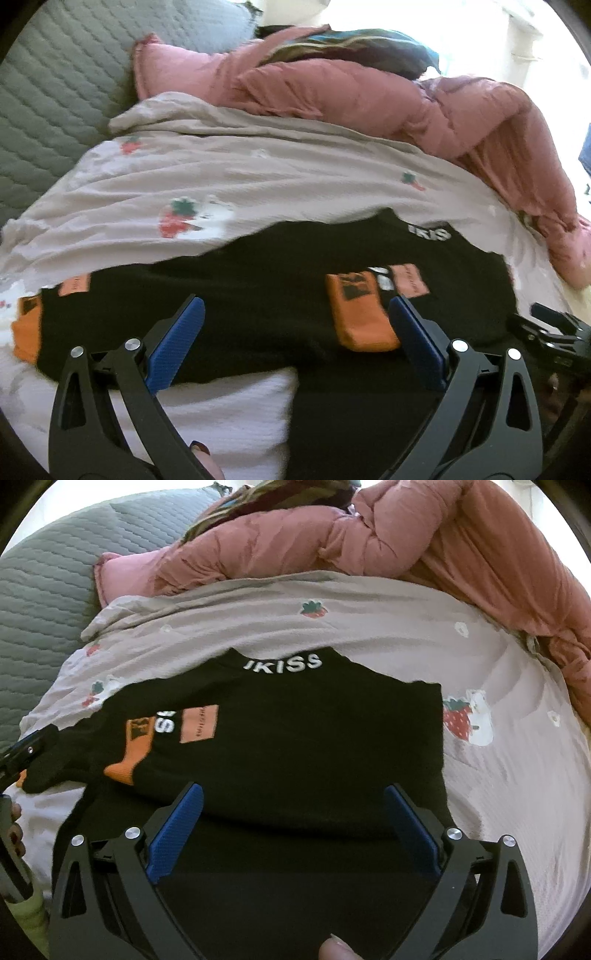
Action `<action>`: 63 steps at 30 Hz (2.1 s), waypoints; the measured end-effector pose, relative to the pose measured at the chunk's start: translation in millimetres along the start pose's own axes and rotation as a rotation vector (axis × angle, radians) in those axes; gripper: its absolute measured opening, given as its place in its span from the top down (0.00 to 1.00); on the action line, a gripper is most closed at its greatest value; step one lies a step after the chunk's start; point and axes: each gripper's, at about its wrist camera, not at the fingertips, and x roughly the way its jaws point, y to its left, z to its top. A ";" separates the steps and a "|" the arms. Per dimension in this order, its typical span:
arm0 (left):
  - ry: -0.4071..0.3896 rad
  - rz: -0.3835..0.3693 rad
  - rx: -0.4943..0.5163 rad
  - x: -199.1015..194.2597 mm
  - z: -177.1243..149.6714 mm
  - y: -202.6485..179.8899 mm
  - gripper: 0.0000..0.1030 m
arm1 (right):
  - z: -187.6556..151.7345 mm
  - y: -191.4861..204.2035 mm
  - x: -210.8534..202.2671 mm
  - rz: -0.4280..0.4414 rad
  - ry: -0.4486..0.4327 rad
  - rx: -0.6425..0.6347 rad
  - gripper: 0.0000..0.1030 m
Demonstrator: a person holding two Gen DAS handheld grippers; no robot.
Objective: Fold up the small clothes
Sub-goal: 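Move the left gripper toward the other sleeve's orange cuff, then close the left gripper on the other orange cuff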
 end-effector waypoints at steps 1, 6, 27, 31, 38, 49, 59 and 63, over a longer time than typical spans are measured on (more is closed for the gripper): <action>-0.012 0.032 0.004 -2.4 0.1 3.7 0.09 | 0.7 3.4 -1.4 0.004 -0.005 -0.003 0.05; -0.037 0.083 -0.012 -11.2 -0.8 22.2 0.09 | 4.5 21.8 -4.5 0.027 -0.020 -0.023 0.05; -0.064 0.232 -0.124 -38.6 -19.3 96.3 0.09 | 18.6 99.4 -13.9 0.134 -0.060 -0.142 0.05; -0.072 0.260 -0.148 -42.8 -20.8 108.6 0.09 | 20.9 113.3 -14.2 0.152 -0.063 -0.166 0.05; -0.063 0.302 -0.184 -44.5 -25.2 126.9 0.09 | 24.6 136.1 -15.7 0.180 -0.068 -0.212 0.05; -0.061 0.342 -0.239 -45.0 -27.3 150.6 0.09 | 26.8 170.8 -12.2 0.223 -0.071 -0.273 0.05; -0.037 0.379 -0.297 -39.3 -31.8 171.9 0.09 | 25.7 203.9 -3.4 0.259 -0.073 -0.336 0.05; -0.015 0.389 -0.331 -34.4 -35.0 181.9 0.09 | 21.5 215.3 1.8 0.278 -0.063 -0.353 0.05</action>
